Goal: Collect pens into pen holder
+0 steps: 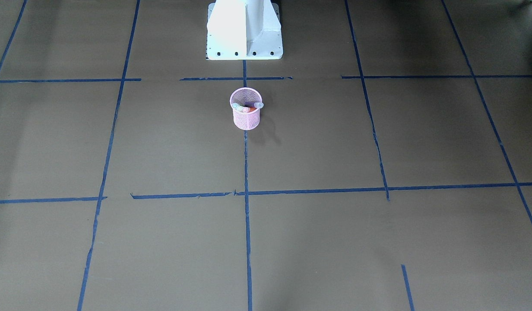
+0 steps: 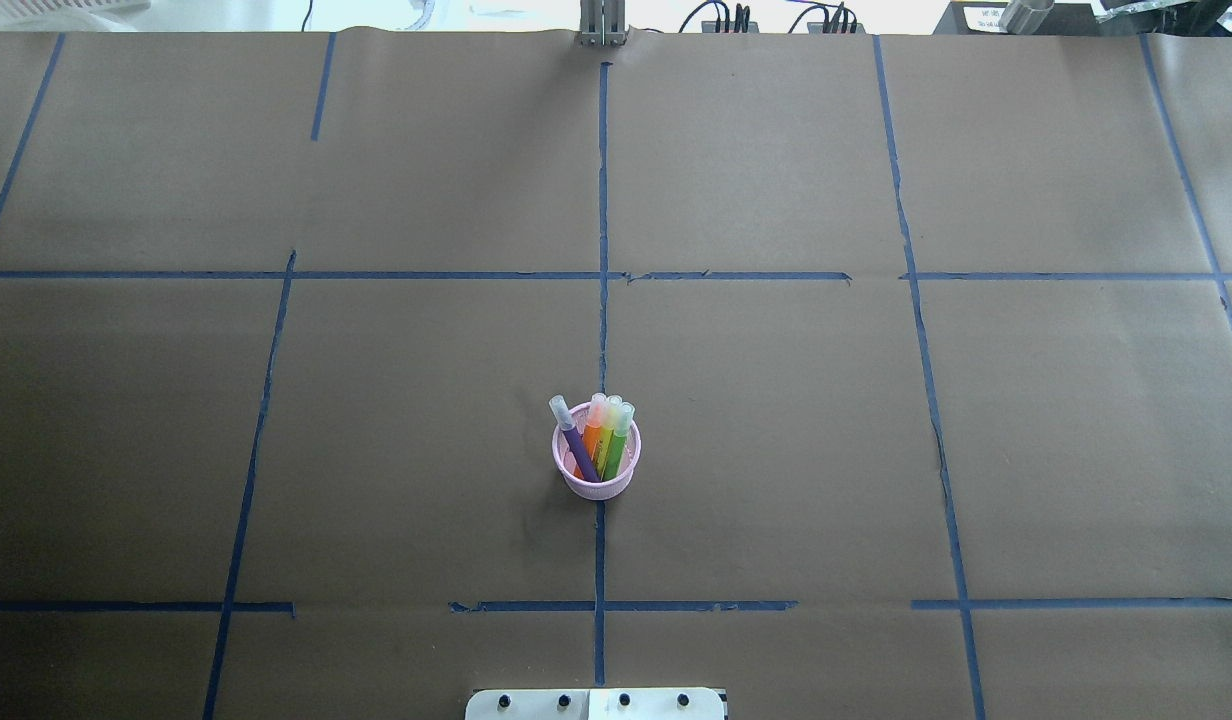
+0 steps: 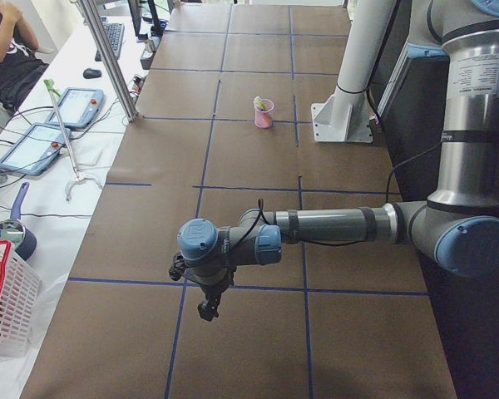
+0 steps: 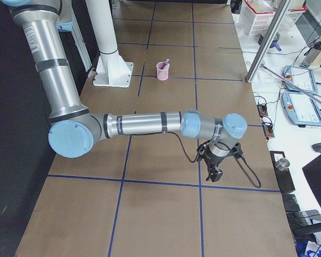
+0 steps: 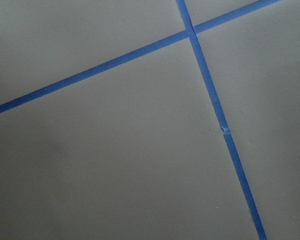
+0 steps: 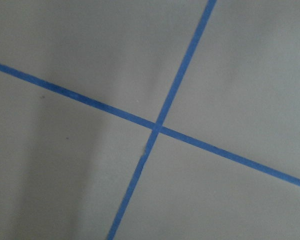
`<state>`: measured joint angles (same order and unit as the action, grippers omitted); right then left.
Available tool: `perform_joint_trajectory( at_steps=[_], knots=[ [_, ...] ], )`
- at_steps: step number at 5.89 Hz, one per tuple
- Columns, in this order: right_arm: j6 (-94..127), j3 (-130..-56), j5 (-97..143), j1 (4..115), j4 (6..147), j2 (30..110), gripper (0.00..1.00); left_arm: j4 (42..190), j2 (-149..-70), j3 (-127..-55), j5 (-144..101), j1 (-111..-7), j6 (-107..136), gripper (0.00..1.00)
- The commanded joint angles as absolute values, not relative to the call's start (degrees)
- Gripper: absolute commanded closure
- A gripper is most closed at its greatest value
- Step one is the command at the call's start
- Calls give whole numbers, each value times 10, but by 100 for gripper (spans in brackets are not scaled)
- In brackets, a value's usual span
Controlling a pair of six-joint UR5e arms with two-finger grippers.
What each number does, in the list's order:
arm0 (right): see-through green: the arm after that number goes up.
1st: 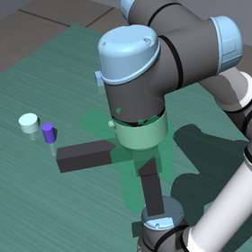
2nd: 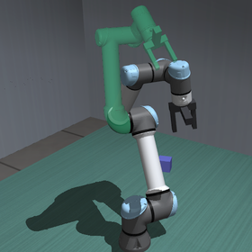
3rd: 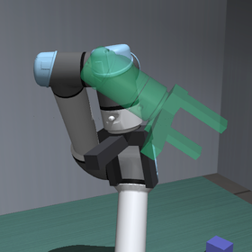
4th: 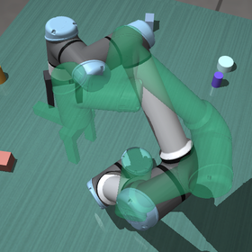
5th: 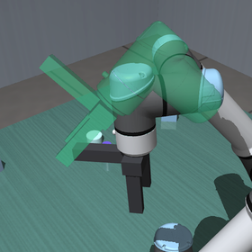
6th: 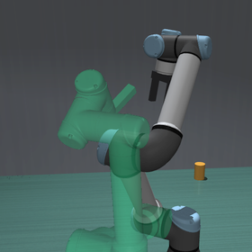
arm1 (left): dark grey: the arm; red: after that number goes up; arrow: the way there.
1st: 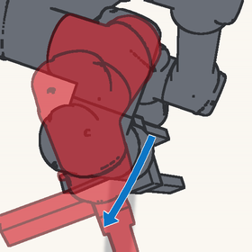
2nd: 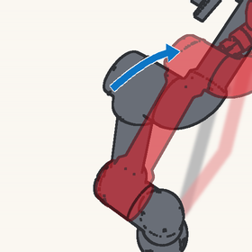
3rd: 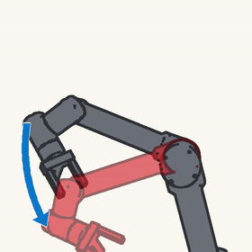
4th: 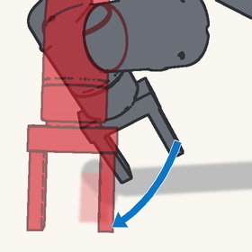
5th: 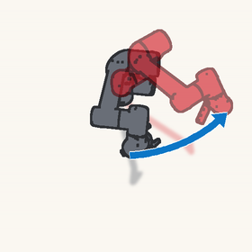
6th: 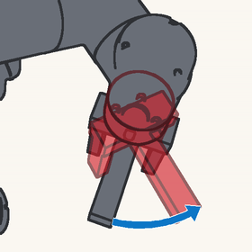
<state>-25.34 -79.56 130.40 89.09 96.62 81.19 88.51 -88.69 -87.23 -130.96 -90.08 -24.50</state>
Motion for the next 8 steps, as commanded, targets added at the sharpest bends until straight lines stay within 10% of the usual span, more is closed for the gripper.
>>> perform_joint_trajectory(
  at_steps=[1, 8],
  knots=[
    [-253, -816, 1321, 912, 918, 887, 0, 885, -887, -873, -1310, -901, -244, 0],
    [-217, -917, 1322, 912, 917, 961, 0, 885, -875, -877, -1310, -901, -244, 0]
  ],
)
